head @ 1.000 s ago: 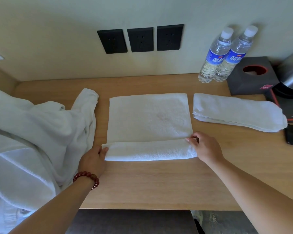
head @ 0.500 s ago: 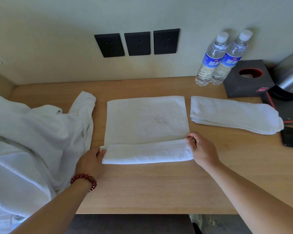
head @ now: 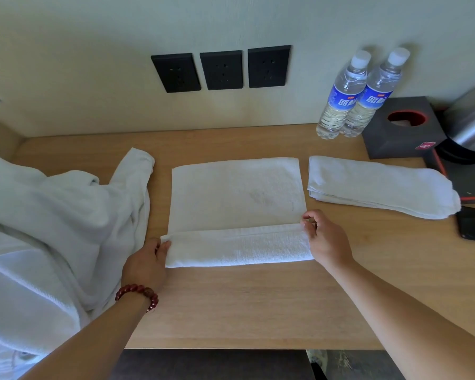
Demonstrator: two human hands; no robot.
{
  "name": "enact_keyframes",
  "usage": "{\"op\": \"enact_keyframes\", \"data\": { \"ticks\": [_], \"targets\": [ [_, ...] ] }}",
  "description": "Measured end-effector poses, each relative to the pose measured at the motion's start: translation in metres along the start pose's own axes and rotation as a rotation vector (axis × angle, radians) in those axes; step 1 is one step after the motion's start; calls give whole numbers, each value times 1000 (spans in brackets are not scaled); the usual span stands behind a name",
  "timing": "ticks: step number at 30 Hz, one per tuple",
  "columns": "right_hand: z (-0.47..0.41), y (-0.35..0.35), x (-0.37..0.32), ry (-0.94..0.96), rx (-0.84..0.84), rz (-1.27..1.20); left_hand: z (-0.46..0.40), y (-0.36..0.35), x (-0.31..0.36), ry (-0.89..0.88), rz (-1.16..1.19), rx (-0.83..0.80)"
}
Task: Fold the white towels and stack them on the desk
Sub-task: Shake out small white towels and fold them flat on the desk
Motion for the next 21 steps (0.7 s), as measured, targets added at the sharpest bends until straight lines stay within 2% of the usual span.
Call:
{"op": "enact_keyframes", "data": {
  "ticks": [12,21],
  "targets": [
    [-10,3,-8,27,72,44,-6,-10,-9,74,-57,-41],
    [-15,-1,-3,-7,75,100,-6,-4,-2,85,-29,-6]
  ]
}}
Point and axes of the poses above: each hand's wrist, its own z-axis away from the middle knuckle, its own y-axis out of the back of the hand, x = y × z, the point moved 8 cm from there along -z, towards the middle knuckle, and after that the axes turned 5 degrees about y, right-handed, at the moved point
